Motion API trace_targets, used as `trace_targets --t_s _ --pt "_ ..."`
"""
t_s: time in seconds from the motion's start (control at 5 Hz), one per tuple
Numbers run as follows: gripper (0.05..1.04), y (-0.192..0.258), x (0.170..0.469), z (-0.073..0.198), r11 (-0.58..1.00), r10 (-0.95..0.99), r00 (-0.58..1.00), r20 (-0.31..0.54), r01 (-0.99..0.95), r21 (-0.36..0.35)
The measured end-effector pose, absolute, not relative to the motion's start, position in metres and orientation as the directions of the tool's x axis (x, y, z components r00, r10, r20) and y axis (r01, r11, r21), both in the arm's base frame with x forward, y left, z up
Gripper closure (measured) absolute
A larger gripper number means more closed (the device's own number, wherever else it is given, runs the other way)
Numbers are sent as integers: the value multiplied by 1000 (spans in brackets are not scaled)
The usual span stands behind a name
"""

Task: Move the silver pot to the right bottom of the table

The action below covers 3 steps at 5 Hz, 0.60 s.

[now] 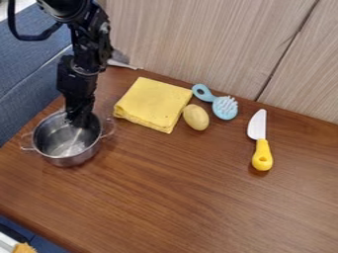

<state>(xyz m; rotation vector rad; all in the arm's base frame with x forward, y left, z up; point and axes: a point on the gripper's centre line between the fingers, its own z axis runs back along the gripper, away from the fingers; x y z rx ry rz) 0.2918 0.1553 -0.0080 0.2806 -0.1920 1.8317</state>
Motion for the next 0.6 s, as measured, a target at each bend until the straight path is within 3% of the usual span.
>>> trace_targets --t_s 0.4,0.6 --pt "1002 140 297 15 -253 938 -252 239 -967 -24" --pt "1002 105 306 33 -166 961 -173 215 -985 -48"
